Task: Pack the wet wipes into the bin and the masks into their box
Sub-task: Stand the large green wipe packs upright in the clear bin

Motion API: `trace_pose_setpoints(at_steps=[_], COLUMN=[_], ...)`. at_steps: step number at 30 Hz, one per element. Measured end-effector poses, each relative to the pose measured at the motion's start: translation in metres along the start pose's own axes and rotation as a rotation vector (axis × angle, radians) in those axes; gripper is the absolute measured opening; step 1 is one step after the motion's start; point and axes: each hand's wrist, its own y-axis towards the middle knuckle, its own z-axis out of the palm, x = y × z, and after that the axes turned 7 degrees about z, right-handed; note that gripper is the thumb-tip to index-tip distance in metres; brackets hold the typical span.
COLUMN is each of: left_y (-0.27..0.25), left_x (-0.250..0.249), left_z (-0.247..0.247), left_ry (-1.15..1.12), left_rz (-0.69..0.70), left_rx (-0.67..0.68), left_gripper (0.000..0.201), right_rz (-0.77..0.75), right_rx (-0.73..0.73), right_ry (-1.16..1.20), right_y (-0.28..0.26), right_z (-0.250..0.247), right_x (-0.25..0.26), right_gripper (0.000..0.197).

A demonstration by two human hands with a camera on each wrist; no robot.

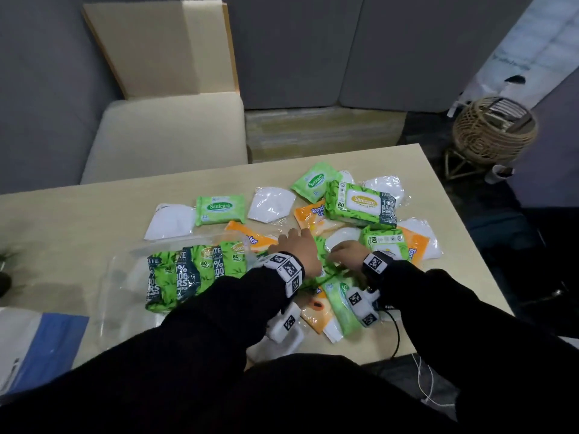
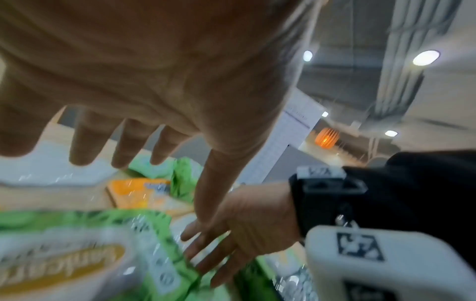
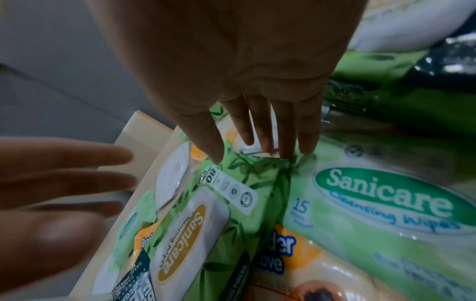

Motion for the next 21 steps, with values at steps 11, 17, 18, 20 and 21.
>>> trace_pose_setpoints(at_steps=[11, 17, 18, 20, 21], left_y=[0.041, 0.051, 0.054, 0.059, 0.063], left_x=[0.016, 0.01, 0.008, 0.0, -0.004], left_z=[0.064, 0.054, 0.052, 0.041, 0.034], left_ry=[0.189, 0.121, 0.1, 0.057, 0.013], left_rz=[-0.145, -0.09, -0.108, -0.113, -0.09], left_rx=[0.05, 0.018, 0.027, 0.022, -0.018], left_gripper=[0.118, 0.112, 0.115, 0.122, 0.122], right_rz=[-0.019, -0.147, -0.195, -0.26, -0.267], right_rx=[0.156, -0.048, -0.119, -0.262, -0.344], right_ry=[-0.015, 0.026, 0.082, 0.237, 0.291], right_y=[0.009, 0.018, 0.017, 0.021, 0.025], right_z=[0.006, -0.012, -0.023, -0.051, -0.067], right_x=[-0.008, -0.009, -0.008, -0.004, -0.004], right_gripper=[0.033, 0.029, 0.032, 0.034, 0.034])
